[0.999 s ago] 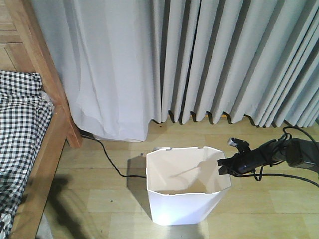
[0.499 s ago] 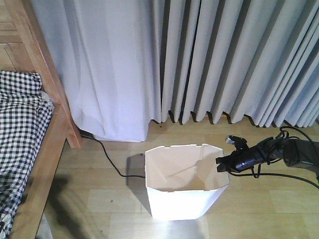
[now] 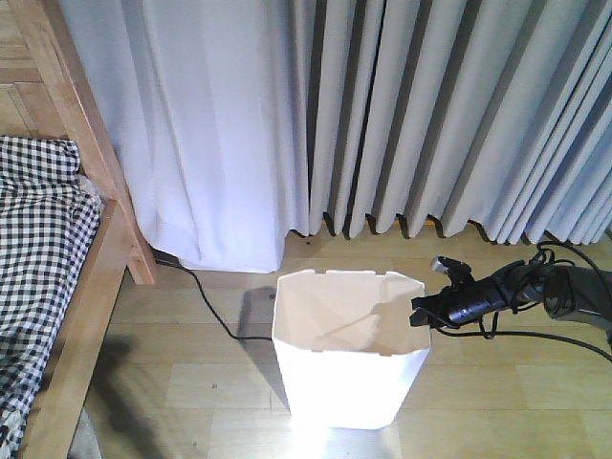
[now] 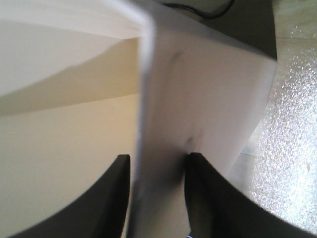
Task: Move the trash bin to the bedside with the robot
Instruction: 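Lower the bin onto the floor beside the bed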
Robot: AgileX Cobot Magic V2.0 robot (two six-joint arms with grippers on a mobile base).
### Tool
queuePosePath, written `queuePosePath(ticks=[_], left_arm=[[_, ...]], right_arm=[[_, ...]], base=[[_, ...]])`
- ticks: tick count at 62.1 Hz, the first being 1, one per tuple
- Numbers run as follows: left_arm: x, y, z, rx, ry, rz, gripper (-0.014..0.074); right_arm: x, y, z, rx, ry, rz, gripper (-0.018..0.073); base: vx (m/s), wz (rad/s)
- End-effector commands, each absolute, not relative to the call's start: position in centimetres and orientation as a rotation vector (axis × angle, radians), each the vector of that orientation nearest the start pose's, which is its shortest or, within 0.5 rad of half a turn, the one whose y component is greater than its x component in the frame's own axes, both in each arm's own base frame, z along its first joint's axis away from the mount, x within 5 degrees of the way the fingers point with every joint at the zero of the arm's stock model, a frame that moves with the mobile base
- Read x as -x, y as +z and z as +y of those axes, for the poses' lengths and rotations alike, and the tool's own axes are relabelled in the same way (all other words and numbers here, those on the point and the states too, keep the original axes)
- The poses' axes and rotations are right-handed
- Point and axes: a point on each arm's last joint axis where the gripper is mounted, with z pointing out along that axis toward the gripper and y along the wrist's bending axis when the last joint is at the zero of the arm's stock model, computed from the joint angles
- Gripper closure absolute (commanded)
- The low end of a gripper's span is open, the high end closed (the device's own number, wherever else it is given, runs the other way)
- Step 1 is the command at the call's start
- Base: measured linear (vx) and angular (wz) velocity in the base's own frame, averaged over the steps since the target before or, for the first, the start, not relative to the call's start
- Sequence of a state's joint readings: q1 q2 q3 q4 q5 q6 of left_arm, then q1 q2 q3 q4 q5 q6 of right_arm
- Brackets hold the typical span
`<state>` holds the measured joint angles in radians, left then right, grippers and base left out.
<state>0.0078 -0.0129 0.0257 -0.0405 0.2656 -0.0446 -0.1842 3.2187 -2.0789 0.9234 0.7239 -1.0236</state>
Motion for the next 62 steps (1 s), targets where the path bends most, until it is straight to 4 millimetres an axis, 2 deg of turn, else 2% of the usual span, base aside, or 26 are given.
queuePosePath(ticks=[1, 19, 41, 53, 62], left_arm=[[-5.5, 18.2, 0.0, 0.080, -0.072, 1.698, 0.0602], [-5.5, 18.2, 0.0, 0.080, -0.072, 1.698, 0.0602], [-5.5, 18.2, 0.0, 0.080, -0.072, 1.698, 0.0602], [-5.5, 18.2, 0.0, 0.080, -0.072, 1.698, 0.0602], [-5.5, 18.2, 0.0, 0.080, -0.072, 1.698, 0.0602]], right_arm=[[-43.1, -21.4, -2.8, 0.095, 0.873, 2.863, 0.0251], [-43.2, -21.4, -2.9, 0.107, 0.840, 2.860, 0.0225], [-45.0, -20.5, -3.3, 0.107, 0.793, 2.802, 0.0225], [-44.9, -20.3, -3.0, 0.103, 0.852, 2.797, 0.0228], [-45.2, -20.4, -3.5, 0.087, 0.783, 2.791, 0.0228]], base=[[0.00, 0.00], [0.00, 0.00], [0.00, 0.00], [0.00, 0.00], [0.00, 0.00]])
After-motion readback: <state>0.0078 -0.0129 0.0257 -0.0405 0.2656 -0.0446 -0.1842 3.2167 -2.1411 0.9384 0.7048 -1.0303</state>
